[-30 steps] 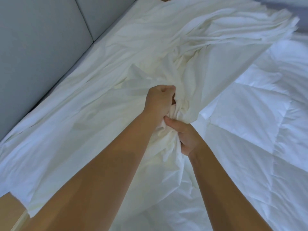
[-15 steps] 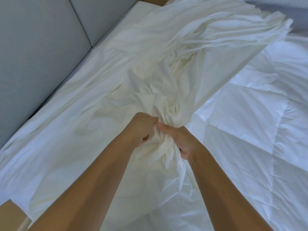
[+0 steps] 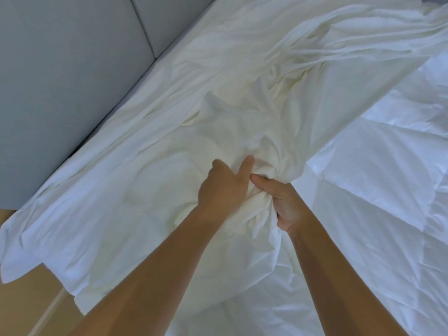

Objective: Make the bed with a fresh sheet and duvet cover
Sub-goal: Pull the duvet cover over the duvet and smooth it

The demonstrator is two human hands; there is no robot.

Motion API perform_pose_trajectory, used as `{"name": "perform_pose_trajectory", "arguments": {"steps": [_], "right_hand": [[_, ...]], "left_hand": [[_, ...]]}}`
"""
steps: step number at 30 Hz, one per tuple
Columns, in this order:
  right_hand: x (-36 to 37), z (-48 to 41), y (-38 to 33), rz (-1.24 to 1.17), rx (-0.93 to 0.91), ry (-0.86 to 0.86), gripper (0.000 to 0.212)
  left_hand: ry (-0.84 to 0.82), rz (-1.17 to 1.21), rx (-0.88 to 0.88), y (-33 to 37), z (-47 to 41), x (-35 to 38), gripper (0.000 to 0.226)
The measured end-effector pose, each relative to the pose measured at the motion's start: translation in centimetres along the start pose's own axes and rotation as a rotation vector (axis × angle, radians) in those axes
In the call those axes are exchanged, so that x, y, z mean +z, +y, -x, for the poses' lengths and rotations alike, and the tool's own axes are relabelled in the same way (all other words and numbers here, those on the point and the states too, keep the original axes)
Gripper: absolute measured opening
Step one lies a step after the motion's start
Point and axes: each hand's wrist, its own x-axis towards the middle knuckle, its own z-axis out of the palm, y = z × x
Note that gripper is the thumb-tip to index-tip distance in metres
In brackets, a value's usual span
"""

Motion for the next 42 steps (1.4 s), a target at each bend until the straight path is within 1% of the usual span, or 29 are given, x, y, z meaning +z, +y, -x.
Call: {"name": "perform_pose_trajectory", "arguments": {"steps": [2, 3, 7, 9, 10, 11, 13, 14, 15, 16, 18, 20, 21, 23, 24, 25, 26, 27, 28, 30, 31, 33, 35, 36, 38, 39, 40, 41, 42], "right_hand": [[-0.1, 0.0, -0.1, 0.002, 0.029, 0.007, 0.025], [-0.2, 0.0, -0.1, 0.011, 0.046, 0.027, 0.024], [-0.2, -0.1, -0.7, 0.131, 0.116, 0.064, 0.034], [-0.2, 0.1, -0.8, 0.152, 0.129, 0.072, 0.031], [-0.1, 0.2, -0.7, 0.147, 0.128, 0.063, 0.031], [0.0, 0.3, -0.7, 0.149, 0.125, 0.052, 0.033], [0.1, 0.7, -0.6, 0.176, 0.125, 0.064, 0.036], [0.2, 0.7, -0.7, 0.189, 0.14, 0.074, 0.034], [0.4, 0.7, -0.9, 0.199, 0.163, 0.08, 0.03], [0.4, 0.7, -1.1, 0.203, 0.183, 0.075, 0.025], [0.6, 0.5, -1.5, 0.186, 0.183, 0.051, 0.025], [0.6, 0.2, -1.5, 0.137, 0.156, 0.065, 0.032], [0.5, 0.1, -1.3, 0.095, 0.135, 0.073, 0.036], [0.5, -0.3, -0.8, 0.006, 0.089, 0.057, 0.042], [0.5, -0.5, -0.7, -0.027, 0.074, 0.043, 0.043], [0.5, -0.8, -0.6, -0.049, 0.069, 0.031, 0.045], [0.6, -1.1, -0.6, -0.056, 0.073, 0.025, 0.045], [0.8, -1.4, -0.7, -0.049, 0.085, 0.024, 0.045], [0.8, -1.7, -0.7, -0.035, 0.101, 0.025, 0.046], [0.9, -2.1, -0.8, 0.015, 0.133, 0.035, 0.046], [0.9, -2.1, -1.0, 0.055, 0.147, 0.044, 0.043], [0.8, -2.1, -1.3, 0.143, 0.184, 0.042, 0.037], [0.4, -1.6, -1.3, 0.226, 0.22, 0.017, 0.038], [0.1, -1.4, -1.2, 0.259, 0.244, 0.007, 0.046], [-0.6, -1.0, -1.1, 0.291, 0.315, -0.009, 0.074], [-0.9, -0.8, -1.2, 0.294, 0.342, -0.025, 0.084], [-1.2, -0.8, -1.2, 0.296, 0.348, -0.039, 0.086], [-1.1, -0.8, -1.3, 0.294, 0.344, -0.048, 0.082], [-0.9, -0.9, -1.3, 0.275, 0.325, -0.057, 0.072]], "left_hand": [[-0.087, -0.035, -0.123, -0.8, 0.4, -0.5, 0.075], [-0.139, -0.028, -0.17, -0.6, 0.2, -0.8, 0.074], [-0.438, 0.006, -0.295, 0.1, -0.6, -1.4, 0.055], [-0.472, -0.01, -0.272, 0.2, -1.2, -1.1, 0.037], [-0.443, 0.061, -0.238, 0.5, -1.5, -1.2, 0.031], [-0.398, 0.223, -0.201, 1.1, -1.7, -1.5, 0.029], [-0.342, 0.707, -0.116, 3.0, -2.2, -2.3, 0.027], [-0.373, 0.909, -0.067, 4.2, -2.1, -2.7, 0.026], [-0.419, 1.025, -0.034, 5.3, -1.7, -2.7, 0.024], [-0.469, 1.049, -0.011, 6.3, -1.3, -2.4, 0.023], [-0.534, 0.952, 0.035, 7.4, -0.9, -1.6, 0.024], [-0.51, 0.908, 0.051, 7.1, -1.3, -1.2, 0.025], [-0.449, 0.867, 0.059, 6.5, -1.5, -1.5, 0.024], [-0.222, 0.619, 0.104, 4.4, -2.1, -2.1, 0.017], [-0.117, 0.467, 0.122, 3.0, -2.2, -2.3, 0.019], [-0.045, 0.324, 0.127, 1.6, -2.1, -2.2, 0.03], [-0.036, 0.213, 0.095, 0.3, -1.8, -2.2, 0.042], [-0.079, 0.134, 0.032, -0.6, -1.4, -2.3, 0.049], [-0.153, 0.126, -0.047, -1.2, -1.1, -2.6, 0.051], [-0.295, 0.227, -0.196, -1.9, -1.2, -3.4, 0.04], [-0.355, 0.203, -0.209, -2.1, -1.4, -3.7, 0.033], [-0.415, 0.138, -0.139, -2.4, -1.9, -4.0, 0.022], [-0.373, 0.26, -0.027, -2.0, -2.5, -4.1, 0.015], [-0.313, 0.377, 0.027, -1.4, -2.7, -4.4, 0.014], [-0.209, 0.593, 0.116, 0.4, -3.2, -5.1, 0.019], [-0.19, 0.645, 0.158, 1.3, -3.4, -5.2, 0.022], [-0.18, 0.647, 0.201, 2.2, -3.4, -4.9, 0.024], [-0.174, 0.619, 0.236, 2.8, -3.3, -4.4, 0.025], [-0.156, 0.583, 0.263, 3.1, -3.2, -3.6, 0.024]]}}
